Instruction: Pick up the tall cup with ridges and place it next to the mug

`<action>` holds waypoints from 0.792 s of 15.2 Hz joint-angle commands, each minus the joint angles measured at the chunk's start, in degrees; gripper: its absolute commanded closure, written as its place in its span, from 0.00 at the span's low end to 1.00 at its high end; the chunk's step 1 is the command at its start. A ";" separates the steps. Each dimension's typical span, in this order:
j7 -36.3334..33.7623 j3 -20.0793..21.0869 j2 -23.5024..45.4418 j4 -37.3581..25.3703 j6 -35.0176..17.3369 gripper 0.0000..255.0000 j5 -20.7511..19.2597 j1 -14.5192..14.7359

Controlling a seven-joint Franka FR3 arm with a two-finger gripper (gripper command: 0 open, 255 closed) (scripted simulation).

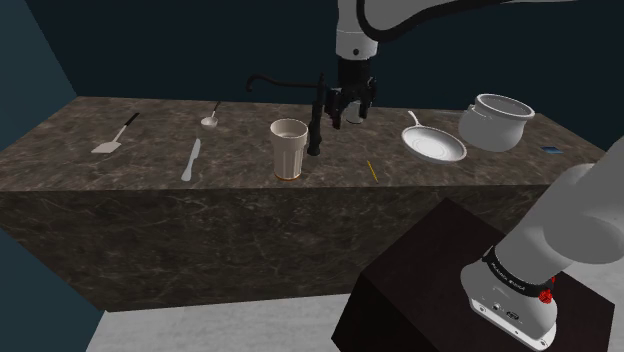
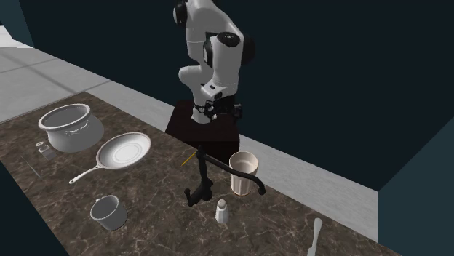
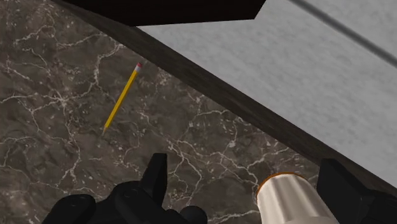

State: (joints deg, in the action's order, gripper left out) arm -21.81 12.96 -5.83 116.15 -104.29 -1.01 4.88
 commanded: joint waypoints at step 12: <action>-7.05 2.78 29.68 -31.32 1.99 0.00 -7.09 6.02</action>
State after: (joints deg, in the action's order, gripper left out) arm -28.25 15.63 21.08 88.40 -103.18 -7.43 10.07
